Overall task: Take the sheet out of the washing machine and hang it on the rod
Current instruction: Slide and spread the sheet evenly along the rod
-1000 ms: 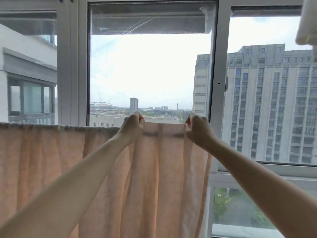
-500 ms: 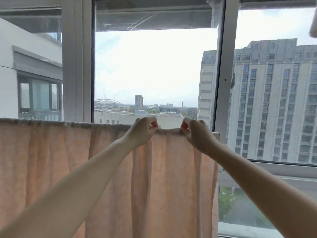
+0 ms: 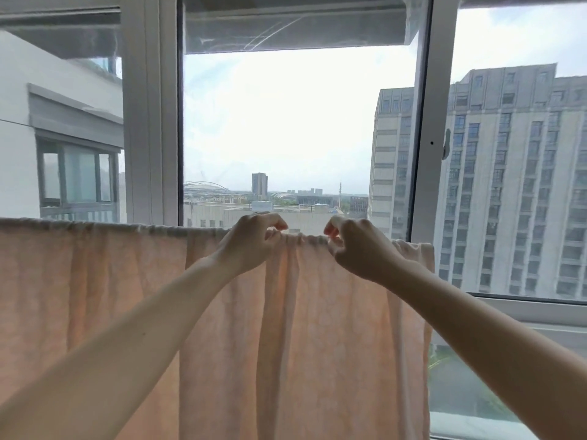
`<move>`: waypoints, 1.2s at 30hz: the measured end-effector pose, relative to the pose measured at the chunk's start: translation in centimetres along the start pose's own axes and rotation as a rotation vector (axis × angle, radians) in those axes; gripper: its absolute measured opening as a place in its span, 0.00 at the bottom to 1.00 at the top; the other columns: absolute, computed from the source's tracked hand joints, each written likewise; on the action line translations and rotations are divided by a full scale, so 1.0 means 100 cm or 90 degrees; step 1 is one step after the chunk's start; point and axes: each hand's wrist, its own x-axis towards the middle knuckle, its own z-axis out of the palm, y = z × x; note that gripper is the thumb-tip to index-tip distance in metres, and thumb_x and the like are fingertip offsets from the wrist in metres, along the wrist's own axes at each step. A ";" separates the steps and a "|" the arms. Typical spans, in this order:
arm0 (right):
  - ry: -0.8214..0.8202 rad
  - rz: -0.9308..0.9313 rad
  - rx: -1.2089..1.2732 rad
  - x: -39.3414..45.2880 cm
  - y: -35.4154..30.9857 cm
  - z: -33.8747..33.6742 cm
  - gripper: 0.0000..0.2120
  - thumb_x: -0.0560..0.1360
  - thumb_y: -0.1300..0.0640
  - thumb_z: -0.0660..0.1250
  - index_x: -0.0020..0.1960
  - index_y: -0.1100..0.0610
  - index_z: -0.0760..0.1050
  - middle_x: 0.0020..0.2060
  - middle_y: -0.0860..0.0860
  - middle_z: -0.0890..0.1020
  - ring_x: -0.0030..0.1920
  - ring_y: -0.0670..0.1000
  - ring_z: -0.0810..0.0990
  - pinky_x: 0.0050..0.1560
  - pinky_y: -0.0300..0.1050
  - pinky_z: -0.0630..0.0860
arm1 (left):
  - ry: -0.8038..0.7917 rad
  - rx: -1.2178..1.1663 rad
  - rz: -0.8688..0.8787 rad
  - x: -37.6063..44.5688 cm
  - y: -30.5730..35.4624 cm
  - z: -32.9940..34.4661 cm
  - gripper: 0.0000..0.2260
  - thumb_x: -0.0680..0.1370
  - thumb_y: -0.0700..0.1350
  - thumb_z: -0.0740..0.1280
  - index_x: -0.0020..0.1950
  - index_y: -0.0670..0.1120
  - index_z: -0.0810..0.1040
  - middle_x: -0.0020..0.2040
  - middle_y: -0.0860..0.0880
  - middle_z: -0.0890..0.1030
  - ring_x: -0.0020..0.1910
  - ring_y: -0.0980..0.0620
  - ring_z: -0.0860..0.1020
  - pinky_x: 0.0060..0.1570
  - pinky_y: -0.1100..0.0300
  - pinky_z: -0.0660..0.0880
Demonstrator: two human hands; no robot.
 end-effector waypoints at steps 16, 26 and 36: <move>0.031 -0.006 -0.020 0.062 -0.083 0.069 0.13 0.77 0.56 0.68 0.58 0.62 0.77 0.50 0.56 0.84 0.46 0.51 0.83 0.51 0.45 0.81 | -0.023 -0.021 0.012 -0.016 -0.133 -0.064 0.07 0.78 0.41 0.69 0.54 0.44 0.83 0.48 0.52 0.83 0.45 0.60 0.78 0.44 0.78 0.68; 0.016 0.042 -0.021 0.054 -0.073 0.047 0.05 0.73 0.64 0.72 0.49 0.61 0.80 0.44 0.53 0.84 0.39 0.41 0.79 0.43 0.24 0.73 | 0.001 -0.067 0.011 0.005 -0.106 -0.054 0.06 0.77 0.38 0.66 0.47 0.43 0.83 0.43 0.51 0.82 0.43 0.55 0.78 0.37 0.71 0.66; 0.169 0.240 -0.125 0.054 -0.059 0.026 0.07 0.74 0.66 0.68 0.41 0.56 0.72 0.35 0.49 0.77 0.39 0.52 0.78 0.41 0.43 0.74 | -0.078 -0.071 0.040 0.028 -0.082 -0.069 0.03 0.77 0.41 0.68 0.46 0.44 0.81 0.40 0.52 0.79 0.38 0.58 0.75 0.35 0.70 0.67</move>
